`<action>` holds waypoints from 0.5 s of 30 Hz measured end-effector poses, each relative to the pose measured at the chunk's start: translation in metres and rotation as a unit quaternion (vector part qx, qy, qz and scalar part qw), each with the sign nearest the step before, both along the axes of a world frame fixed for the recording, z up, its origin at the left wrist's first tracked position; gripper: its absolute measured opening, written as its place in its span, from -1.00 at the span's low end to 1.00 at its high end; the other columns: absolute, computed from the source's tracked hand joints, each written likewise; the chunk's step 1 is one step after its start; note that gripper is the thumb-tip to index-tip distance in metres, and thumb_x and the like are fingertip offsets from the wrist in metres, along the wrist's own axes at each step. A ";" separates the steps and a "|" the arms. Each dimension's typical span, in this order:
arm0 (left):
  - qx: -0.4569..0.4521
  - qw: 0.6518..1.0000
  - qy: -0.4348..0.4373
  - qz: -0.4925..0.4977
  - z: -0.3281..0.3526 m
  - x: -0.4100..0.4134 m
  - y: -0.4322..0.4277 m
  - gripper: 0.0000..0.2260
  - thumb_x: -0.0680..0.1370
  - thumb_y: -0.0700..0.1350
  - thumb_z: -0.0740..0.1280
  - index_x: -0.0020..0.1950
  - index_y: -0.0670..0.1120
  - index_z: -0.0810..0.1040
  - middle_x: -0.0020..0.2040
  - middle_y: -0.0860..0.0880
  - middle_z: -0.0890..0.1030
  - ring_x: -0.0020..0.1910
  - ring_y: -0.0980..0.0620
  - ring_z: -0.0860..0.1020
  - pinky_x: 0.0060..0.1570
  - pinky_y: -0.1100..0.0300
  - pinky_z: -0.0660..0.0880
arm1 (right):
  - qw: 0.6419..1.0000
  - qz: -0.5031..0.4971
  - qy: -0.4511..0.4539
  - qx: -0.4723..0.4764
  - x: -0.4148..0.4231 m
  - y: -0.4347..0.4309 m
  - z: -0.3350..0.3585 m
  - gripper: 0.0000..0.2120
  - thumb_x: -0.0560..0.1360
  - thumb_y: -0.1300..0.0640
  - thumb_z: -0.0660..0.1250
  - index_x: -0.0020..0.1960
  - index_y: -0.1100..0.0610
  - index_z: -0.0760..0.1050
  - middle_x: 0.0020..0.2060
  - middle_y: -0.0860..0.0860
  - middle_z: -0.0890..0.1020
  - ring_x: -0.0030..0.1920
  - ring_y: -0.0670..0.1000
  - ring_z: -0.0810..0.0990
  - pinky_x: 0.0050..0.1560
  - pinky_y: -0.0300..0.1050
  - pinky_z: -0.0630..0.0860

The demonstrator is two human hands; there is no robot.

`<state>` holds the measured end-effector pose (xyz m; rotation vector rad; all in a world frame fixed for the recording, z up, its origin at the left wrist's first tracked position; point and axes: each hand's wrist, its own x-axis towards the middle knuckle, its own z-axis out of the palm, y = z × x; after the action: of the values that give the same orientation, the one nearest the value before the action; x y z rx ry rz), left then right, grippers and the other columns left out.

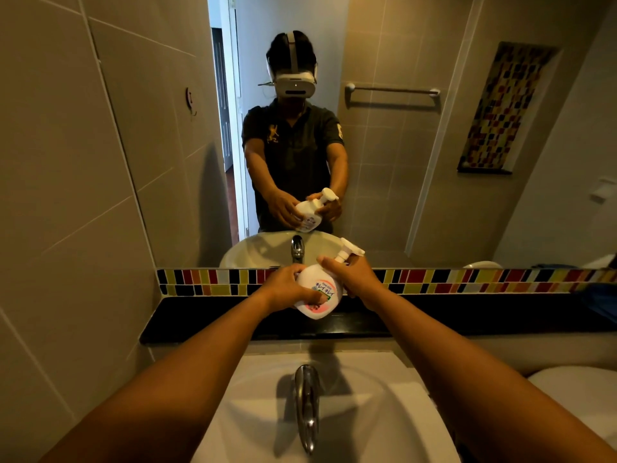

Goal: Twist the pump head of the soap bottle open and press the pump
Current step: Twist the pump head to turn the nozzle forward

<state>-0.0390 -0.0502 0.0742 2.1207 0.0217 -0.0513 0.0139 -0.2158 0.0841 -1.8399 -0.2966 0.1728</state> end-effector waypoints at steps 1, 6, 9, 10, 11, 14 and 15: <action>-0.015 1.000 0.008 -0.001 -0.002 0.000 0.002 -0.53 0.35 -0.08 0.54 0.22 -0.06 0.53 0.16 -0.10 0.65 0.02 -0.01 0.63 -0.11 0.17 0.61 | 1.000 0.019 0.011 -0.009 -0.001 -0.002 -0.001 -0.66 0.47 -0.13 0.40 0.03 0.14 0.56 -0.08 0.16 0.71 -0.12 0.10 0.69 -0.10 0.01 0.62; -0.121 0.991 0.052 0.023 -0.015 0.003 0.013 -0.52 0.38 -0.14 0.52 0.28 -0.09 0.50 0.17 -0.13 0.63 0.09 -0.07 0.63 0.01 0.04 0.63 | 0.992 0.090 0.071 -0.047 0.004 -0.012 -0.014 -0.71 0.48 -0.15 0.38 0.11 -0.02 0.58 0.04 0.10 0.66 0.02 0.12 0.59 0.00 0.02 0.49; -0.167 0.982 0.067 0.050 -0.023 0.006 0.019 -0.52 0.40 -0.15 0.50 0.29 -0.09 0.49 0.19 -0.12 0.62 0.13 -0.10 0.61 0.06 -0.02 0.60 | 0.987 0.113 0.104 -0.050 0.007 -0.016 -0.030 -0.70 0.46 0.00 0.45 0.18 -0.15 0.53 0.13 0.09 0.64 0.12 0.15 0.60 0.13 0.08 0.52; -0.176 0.980 0.070 0.054 -0.026 0.007 0.020 -0.53 0.40 -0.16 0.50 0.28 -0.08 0.48 0.20 -0.12 0.62 0.13 -0.09 0.60 0.06 -0.01 0.60 | 0.985 0.118 0.112 -0.053 0.009 -0.015 -0.036 -0.62 0.45 0.04 0.47 0.24 -0.11 0.52 0.15 0.09 0.65 0.14 0.16 0.61 0.17 0.11 0.54; -0.183 0.979 0.071 0.056 -0.028 0.009 0.020 -0.53 0.40 -0.16 0.50 0.28 -0.07 0.48 0.20 -0.12 0.61 0.13 -0.09 0.60 0.05 -0.01 0.60 | 0.984 0.121 0.118 -0.055 0.011 -0.013 -0.042 -0.54 0.43 0.06 0.49 0.30 -0.06 0.50 0.15 0.10 0.65 0.14 0.15 0.62 0.18 0.12 0.56; -0.188 0.977 0.073 0.062 -0.036 0.015 0.018 -0.51 0.40 -0.17 0.50 0.29 -0.05 0.45 0.19 -0.08 0.59 0.16 -0.10 0.57 0.11 -0.04 0.58 | 0.984 0.116 0.118 -0.061 0.017 -0.005 -0.056 -0.45 0.42 0.13 0.51 0.37 0.05 0.44 0.15 0.10 0.65 0.12 0.13 0.65 0.09 0.08 0.63; -0.188 0.977 0.073 0.064 -0.039 0.017 0.018 -0.49 0.40 -0.17 0.50 0.30 -0.04 0.44 0.19 -0.08 0.59 0.17 -0.10 0.56 0.12 -0.05 0.58 | 0.985 0.113 0.117 -0.060 0.020 -0.002 -0.060 -0.44 0.41 0.15 0.51 0.37 0.06 0.43 0.16 0.10 0.65 0.12 0.12 0.65 0.08 0.08 0.64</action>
<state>-0.0220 -0.0325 0.0347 1.7290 0.2187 -0.1238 0.0336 -0.2182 0.0239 -1.8790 -0.3367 0.5704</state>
